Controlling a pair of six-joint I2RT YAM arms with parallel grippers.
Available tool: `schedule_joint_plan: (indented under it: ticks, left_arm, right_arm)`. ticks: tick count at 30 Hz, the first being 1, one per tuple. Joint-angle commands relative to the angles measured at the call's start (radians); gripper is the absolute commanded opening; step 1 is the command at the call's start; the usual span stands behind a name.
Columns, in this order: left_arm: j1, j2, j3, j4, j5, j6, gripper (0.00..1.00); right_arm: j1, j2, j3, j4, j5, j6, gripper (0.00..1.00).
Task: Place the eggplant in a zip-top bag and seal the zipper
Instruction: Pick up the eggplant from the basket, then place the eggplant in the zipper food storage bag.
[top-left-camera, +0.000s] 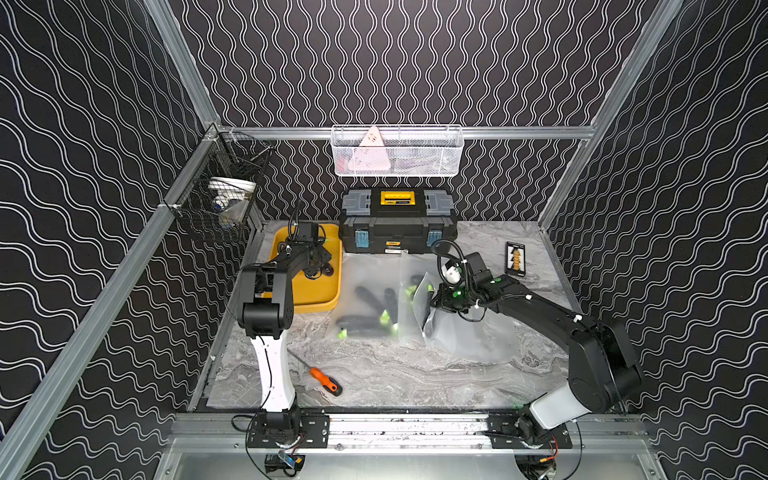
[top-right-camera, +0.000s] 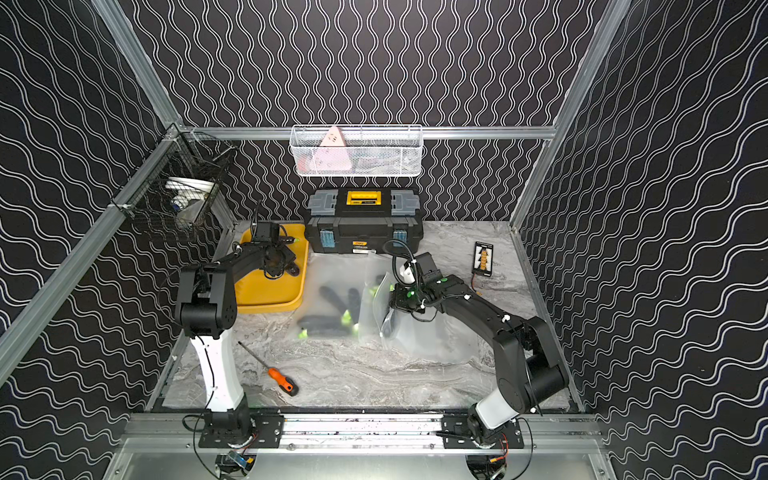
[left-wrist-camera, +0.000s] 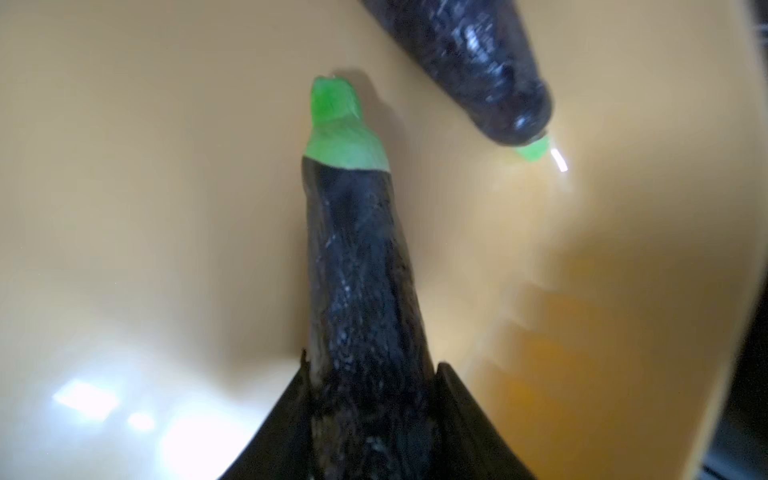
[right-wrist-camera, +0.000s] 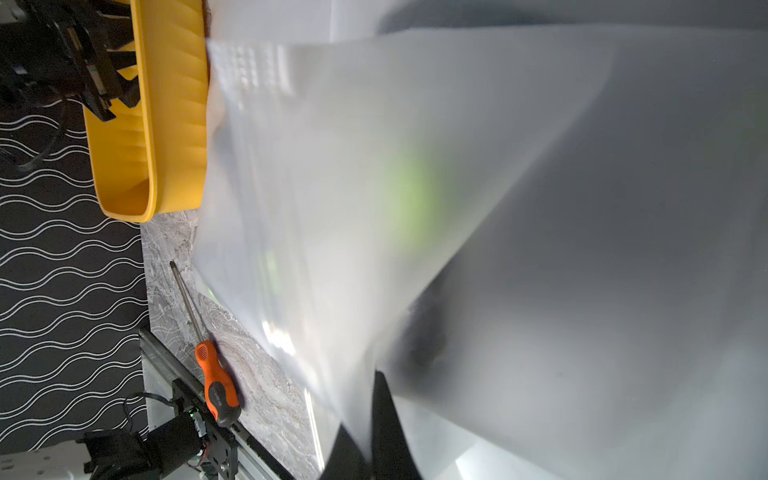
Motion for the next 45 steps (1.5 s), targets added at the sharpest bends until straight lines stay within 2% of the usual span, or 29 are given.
schedule_joint_plan:
  ticks: [1,10,14,22,28,32,39,45]
  left_arm:
    - [0.000,-0.048,-0.001,-0.017,-0.007,0.047,0.44]
    - [-0.033,-0.261,-0.088,-0.051,0.014,0.108,0.45]
    - [-0.145,-0.385,-0.144,-0.050,0.016,0.118,0.45]
    - [-0.477,-0.582,-0.256,0.008,-0.096,0.061,0.46]
    - [-0.674,-0.605,-0.343,0.130,-0.230,0.007,0.46]
    - [-0.768,-0.597,-0.365,0.177,-0.340,0.002,0.46]
    - [-0.866,-0.563,-0.393,0.237,-0.507,0.057,0.46]
    - [-0.898,-0.564,-0.460,0.327,-0.556,0.095,0.47]
  right_arm:
    - [0.002,-0.009,0.003,0.010,0.013,-0.003,0.06]
    - [0.004,-0.009,0.044,-0.007,0.045,0.009,0.05]
    - [0.003,0.008,0.053,0.010,0.051,0.035,0.05]
    - [0.019,0.029,0.074,0.027,0.009,0.119,0.05]
    - [0.057,-0.013,0.084,0.021,0.009,0.188,0.05]
    - [0.078,-0.023,0.086,0.017,0.001,0.231,0.05]
    - [0.096,-0.037,0.085,0.059,-0.045,0.320,0.04]
    - [0.096,-0.052,0.085,0.102,-0.092,0.399,0.04]
